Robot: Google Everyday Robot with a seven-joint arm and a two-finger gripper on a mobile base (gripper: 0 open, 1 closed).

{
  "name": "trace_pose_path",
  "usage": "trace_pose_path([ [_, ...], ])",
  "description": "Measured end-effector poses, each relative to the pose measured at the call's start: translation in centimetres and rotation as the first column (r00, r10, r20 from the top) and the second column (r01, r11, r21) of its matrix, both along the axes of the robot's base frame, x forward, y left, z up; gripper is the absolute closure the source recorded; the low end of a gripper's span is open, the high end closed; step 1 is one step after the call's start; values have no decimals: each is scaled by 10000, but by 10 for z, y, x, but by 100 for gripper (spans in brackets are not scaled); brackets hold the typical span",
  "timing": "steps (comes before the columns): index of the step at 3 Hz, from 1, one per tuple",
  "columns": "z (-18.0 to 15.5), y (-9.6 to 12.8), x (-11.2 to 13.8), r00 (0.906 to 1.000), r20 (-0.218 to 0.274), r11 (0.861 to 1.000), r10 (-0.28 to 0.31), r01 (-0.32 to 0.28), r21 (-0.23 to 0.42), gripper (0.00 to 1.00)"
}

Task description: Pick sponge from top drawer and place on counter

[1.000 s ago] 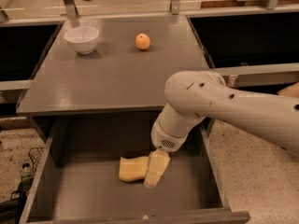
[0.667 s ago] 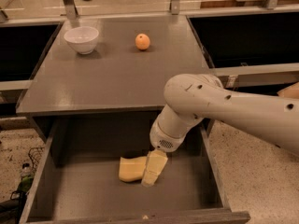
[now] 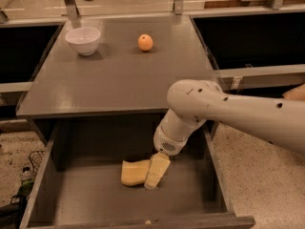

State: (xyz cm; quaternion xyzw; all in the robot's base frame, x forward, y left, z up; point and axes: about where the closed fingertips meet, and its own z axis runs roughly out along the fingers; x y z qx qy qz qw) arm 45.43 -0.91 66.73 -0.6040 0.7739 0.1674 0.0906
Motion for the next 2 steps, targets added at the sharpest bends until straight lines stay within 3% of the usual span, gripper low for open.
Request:
trace_pose_path([
  [2,-17,5,-5,9999,-92,9997,-82,84,224,0],
])
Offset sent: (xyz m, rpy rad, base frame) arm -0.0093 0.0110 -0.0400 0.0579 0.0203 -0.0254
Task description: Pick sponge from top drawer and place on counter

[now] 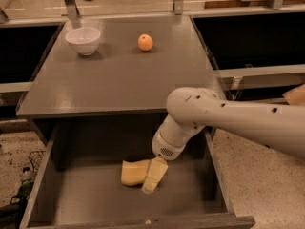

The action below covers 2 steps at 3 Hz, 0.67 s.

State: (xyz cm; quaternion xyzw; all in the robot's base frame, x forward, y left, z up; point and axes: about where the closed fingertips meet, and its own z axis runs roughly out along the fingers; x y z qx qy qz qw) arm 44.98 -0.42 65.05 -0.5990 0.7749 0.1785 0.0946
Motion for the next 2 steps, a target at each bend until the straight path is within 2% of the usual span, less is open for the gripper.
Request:
trace_pose_path([
  [1,-18,5,-7,9988,-400,9979,271,-247,602,0],
  [2,-18,5,-7,9988,-401,9979,273,-249,603,0],
])
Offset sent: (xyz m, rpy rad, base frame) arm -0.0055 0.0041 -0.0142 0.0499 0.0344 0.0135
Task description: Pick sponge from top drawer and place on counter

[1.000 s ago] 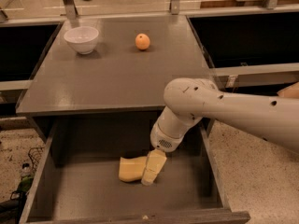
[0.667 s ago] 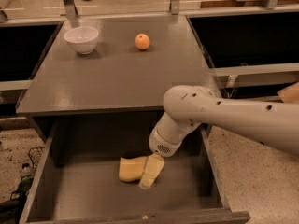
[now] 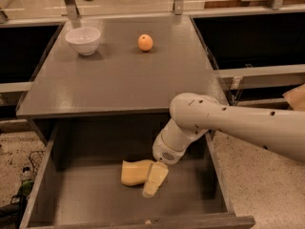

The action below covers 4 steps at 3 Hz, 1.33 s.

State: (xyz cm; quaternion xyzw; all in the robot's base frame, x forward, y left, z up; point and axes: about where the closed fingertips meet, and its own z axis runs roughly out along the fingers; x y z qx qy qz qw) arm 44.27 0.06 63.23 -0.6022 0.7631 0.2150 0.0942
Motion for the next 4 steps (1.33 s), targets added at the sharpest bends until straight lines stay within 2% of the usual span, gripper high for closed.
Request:
trace_pose_path([
  [1,-3,15,-5,9975,-152,9967,693,-686,438,0],
  [2,-5,27,-7,9936,-179,9926,1113,-1103,513,0],
  [4,-12,22,-7,9967,-127,9954,800,-792,531,0],
])
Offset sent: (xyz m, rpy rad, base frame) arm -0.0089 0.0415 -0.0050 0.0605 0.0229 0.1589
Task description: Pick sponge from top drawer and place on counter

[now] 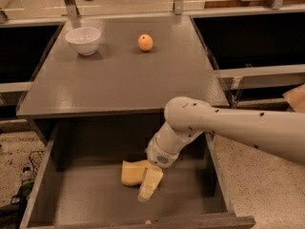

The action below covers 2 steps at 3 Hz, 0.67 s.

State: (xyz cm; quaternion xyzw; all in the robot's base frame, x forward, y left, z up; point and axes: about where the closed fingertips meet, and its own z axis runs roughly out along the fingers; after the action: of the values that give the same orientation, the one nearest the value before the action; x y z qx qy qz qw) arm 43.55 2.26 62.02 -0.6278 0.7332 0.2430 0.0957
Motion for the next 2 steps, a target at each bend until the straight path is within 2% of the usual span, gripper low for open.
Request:
trace_pose_path([
  [1,-16,-7,-1,9994,48,9994,-338,338,-32,0],
  [2,-16,-7,-1,9994,48,9994,-338,338,-32,2],
])
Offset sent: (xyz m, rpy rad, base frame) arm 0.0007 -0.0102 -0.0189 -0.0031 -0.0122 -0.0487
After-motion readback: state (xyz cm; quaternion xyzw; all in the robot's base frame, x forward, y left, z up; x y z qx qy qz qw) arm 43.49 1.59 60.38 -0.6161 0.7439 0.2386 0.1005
